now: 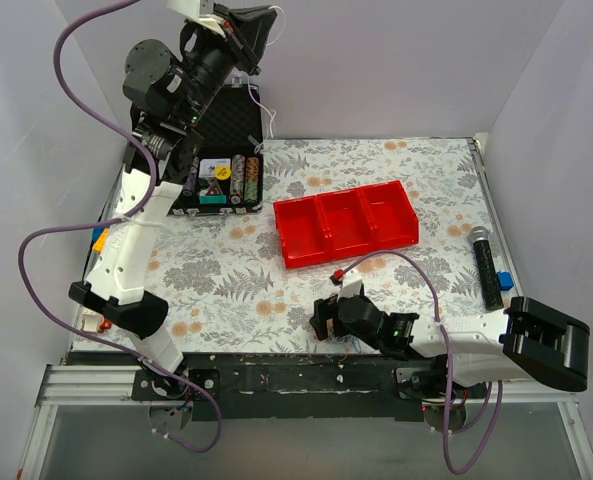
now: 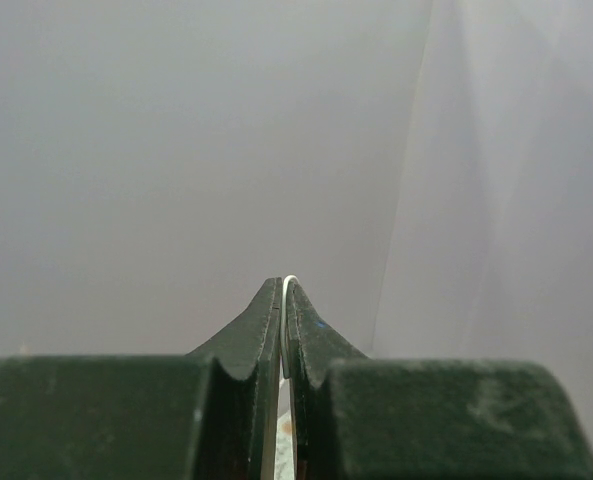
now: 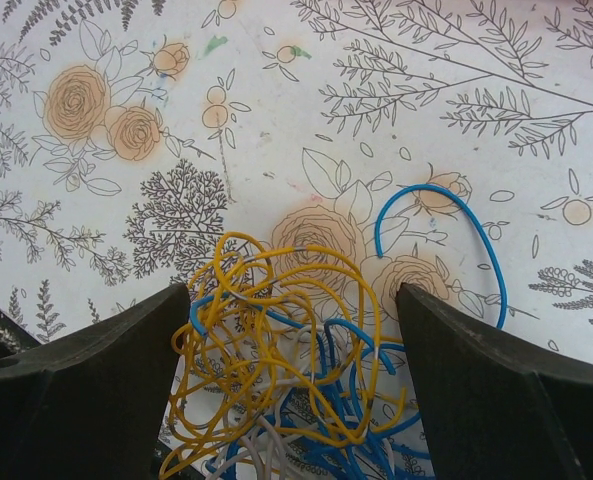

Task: Untangle the cables

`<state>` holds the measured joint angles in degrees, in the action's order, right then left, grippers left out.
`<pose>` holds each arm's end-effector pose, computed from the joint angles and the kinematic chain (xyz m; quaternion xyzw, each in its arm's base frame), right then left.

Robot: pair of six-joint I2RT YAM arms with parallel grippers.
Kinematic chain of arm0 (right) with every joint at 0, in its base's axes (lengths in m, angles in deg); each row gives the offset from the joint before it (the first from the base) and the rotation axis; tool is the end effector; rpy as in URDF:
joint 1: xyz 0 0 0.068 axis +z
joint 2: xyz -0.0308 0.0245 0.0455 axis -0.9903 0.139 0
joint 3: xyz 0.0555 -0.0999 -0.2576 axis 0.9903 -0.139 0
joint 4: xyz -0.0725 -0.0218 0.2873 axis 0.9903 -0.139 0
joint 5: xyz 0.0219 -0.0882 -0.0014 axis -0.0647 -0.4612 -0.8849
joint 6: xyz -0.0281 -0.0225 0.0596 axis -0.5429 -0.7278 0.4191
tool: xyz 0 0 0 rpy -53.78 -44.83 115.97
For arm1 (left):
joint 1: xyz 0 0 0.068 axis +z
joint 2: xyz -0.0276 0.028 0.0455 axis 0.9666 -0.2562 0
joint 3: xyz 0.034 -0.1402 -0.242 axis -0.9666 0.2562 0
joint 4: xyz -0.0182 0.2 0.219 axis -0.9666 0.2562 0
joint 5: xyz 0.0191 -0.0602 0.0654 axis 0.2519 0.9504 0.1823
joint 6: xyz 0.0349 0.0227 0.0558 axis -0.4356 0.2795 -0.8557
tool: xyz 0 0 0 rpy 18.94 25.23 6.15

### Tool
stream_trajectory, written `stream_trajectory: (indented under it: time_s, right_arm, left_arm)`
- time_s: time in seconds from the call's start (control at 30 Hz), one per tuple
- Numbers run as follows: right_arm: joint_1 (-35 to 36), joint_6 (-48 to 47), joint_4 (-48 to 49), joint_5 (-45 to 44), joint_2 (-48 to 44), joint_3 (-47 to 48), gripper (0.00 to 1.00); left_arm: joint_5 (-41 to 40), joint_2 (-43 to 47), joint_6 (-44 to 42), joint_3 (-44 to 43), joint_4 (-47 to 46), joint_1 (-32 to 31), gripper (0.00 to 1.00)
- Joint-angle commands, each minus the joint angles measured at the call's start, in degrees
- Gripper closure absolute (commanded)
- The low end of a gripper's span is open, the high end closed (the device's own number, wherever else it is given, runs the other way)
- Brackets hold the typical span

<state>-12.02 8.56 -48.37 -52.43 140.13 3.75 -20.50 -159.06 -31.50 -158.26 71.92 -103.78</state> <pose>0.1098 0.2272 0.1166 -0.1535 0.8467 0.2475 0.4454 0.3105 -0.1796 0.6617 -0.0047 0.5195 -0.5414 0.6611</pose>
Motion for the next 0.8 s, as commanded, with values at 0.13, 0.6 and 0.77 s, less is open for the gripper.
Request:
stream_trajectory:
  time_s: [0.13, 0.6, 0.77]
  right_arm:
    - [0.4, -0.4, -7.5, -2.8, -2.2, 2.7, 0.07]
    - [0.3, -0.2, -11.1, -5.4, -7.6, 1.5, 0.07]
    - [0.3, 0.1, -11.7, -6.6, -9.3, 0.1, 0.07]
  left_arm:
    - [2.1, 1.1, -0.8, 1.7, 2.2, 0.0, 1.00]
    - [2.3, 3.9, -2.4, 10.4, 2.1, 0.0, 1.00]
    - [0.6, 3.6, -4.4, 15.1, 1.9, -0.6, 1.00]
